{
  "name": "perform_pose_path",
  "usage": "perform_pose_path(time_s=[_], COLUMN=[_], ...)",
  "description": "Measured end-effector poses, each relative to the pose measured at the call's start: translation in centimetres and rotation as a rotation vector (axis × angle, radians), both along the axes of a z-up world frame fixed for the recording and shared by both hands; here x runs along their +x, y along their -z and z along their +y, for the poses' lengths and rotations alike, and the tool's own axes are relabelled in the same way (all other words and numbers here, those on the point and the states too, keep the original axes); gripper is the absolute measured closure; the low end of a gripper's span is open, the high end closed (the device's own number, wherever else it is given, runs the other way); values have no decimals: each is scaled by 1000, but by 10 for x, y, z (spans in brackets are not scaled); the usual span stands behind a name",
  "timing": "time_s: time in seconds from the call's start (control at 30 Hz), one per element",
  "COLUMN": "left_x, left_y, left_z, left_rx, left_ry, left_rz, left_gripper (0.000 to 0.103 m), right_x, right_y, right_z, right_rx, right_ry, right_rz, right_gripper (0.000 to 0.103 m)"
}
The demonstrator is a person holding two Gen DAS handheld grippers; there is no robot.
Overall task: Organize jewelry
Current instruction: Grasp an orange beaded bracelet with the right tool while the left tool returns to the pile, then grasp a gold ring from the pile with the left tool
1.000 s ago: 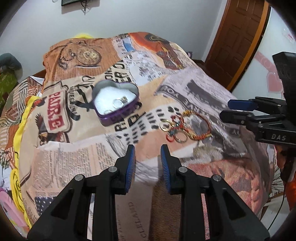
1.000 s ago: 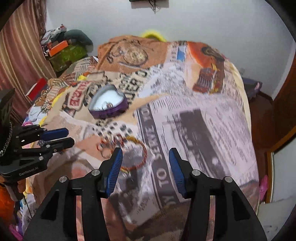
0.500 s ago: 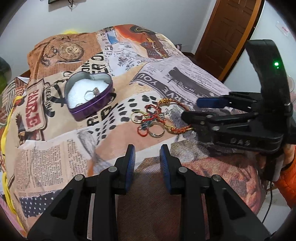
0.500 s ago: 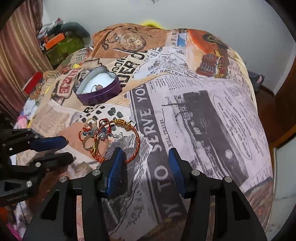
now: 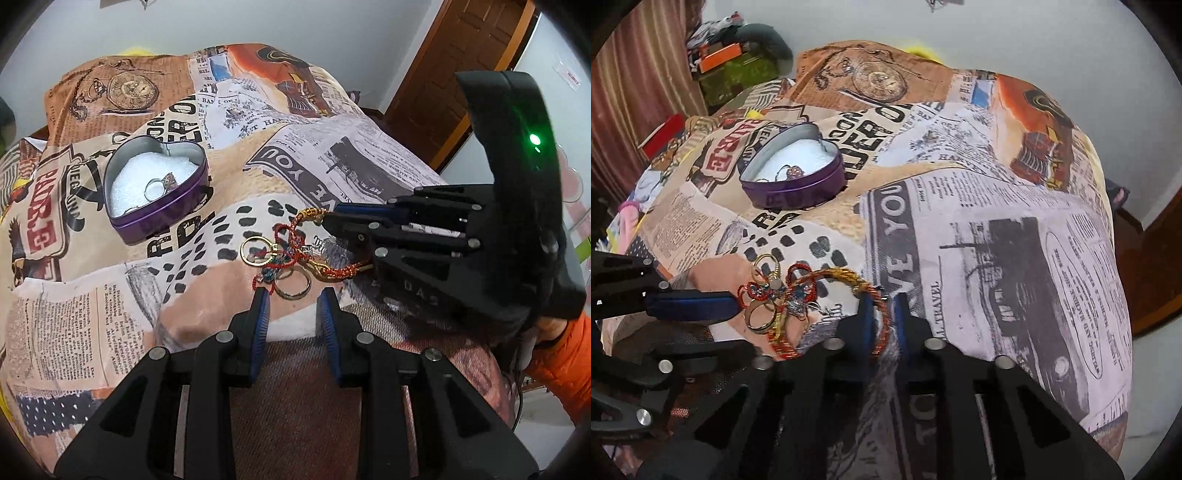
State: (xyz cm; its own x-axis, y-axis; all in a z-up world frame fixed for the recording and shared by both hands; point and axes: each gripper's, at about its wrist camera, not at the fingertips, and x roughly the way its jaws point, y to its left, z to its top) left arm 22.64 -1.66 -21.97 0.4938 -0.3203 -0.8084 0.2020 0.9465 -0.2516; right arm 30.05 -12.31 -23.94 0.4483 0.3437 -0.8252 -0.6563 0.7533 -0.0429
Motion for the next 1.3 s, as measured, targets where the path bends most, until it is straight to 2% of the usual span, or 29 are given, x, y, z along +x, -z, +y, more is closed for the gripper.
perform_pose_path(time_s=[0.13, 0.5, 0.6, 0.87, 1.23, 1.3], left_x=[1, 6, 5, -10, -28, -29], left_y=[0, 1, 2, -5, -30, -35], left_z=[-3, -6, -7, -3, 41, 48], left_rx=[19, 41, 62, 93, 92, 92], left_ry=[-2, -10, -24, -37, -121, -132], left_rz=[-7, -18, -26, -57, -122, -130], left_gripper=[75, 76, 83, 83, 83, 83], right_x=[-4, -17, -19, -24, -31, -28], right_y=[-3, -33, -39, -50, -78, -79], right_z=[-1, -35, -38, -33, -12, -12], right_rx=[-1, 72, 81, 95, 128, 141], right_ry=[4, 60, 71, 74, 37, 34], right_rz=[-14, -46, -57, -80, -133, -116], right_gripper=[99, 100, 100, 100, 100, 100])
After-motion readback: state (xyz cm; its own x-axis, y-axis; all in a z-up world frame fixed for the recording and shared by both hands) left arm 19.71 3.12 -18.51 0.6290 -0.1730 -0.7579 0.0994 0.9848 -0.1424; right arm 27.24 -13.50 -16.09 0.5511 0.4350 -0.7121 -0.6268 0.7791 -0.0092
